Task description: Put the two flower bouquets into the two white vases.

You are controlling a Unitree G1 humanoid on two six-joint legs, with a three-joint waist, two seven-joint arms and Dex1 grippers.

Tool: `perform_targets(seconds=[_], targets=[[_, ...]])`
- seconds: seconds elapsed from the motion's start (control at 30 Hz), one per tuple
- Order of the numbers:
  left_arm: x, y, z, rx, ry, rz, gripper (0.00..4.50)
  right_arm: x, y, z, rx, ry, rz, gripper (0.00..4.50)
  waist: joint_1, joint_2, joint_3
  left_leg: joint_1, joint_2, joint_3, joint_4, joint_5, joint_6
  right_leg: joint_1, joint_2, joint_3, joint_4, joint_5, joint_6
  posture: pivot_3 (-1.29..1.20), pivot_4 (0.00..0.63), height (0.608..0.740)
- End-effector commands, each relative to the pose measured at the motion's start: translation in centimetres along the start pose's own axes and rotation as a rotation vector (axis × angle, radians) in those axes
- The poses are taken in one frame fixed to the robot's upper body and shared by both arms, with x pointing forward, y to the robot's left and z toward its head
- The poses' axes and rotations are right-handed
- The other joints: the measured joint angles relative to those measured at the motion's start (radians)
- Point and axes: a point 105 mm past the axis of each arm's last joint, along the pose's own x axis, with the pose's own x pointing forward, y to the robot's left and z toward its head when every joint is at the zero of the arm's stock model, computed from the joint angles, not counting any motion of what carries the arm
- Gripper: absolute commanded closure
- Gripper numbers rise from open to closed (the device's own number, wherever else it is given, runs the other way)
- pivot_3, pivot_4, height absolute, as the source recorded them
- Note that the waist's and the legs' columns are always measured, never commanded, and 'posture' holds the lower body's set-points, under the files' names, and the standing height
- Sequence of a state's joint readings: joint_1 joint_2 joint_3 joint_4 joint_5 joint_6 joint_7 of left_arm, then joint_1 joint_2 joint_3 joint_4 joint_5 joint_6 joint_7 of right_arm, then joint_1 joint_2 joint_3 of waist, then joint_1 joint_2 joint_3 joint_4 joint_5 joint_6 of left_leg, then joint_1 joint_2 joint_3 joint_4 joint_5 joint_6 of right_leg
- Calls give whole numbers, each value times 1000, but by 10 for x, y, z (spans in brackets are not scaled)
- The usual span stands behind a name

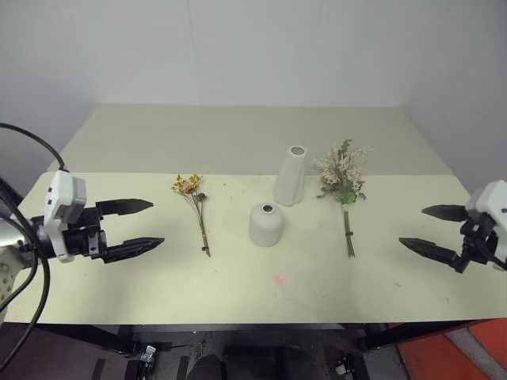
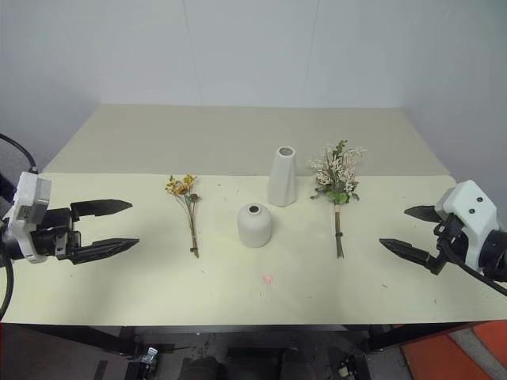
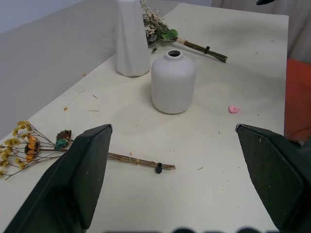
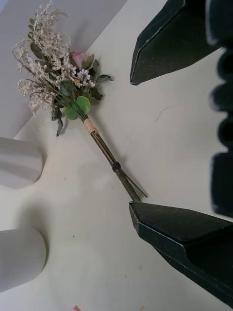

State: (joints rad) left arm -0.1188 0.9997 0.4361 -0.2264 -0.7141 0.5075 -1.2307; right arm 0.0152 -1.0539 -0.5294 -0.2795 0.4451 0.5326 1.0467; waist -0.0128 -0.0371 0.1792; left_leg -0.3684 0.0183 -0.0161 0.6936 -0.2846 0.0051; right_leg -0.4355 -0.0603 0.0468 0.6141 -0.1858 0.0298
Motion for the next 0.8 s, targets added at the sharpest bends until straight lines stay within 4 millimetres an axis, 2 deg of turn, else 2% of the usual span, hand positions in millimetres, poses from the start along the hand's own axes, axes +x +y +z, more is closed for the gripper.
perform_targets(seconds=[0.03,0.8], targets=[[-2,-1,12,37,-25,15,67,-4,-6,10,-50,-14,-15,0,0,0,0,0,0,0,0,0,0,0,0,0,0,0,0,0,150,740],[4,7,15,51,-60,36,67,-5,-4,9,-42,-17,-29,0,-2,0,0,0,0,0,0,0,0,0,0,0,0,1,-1,0,150,740]])
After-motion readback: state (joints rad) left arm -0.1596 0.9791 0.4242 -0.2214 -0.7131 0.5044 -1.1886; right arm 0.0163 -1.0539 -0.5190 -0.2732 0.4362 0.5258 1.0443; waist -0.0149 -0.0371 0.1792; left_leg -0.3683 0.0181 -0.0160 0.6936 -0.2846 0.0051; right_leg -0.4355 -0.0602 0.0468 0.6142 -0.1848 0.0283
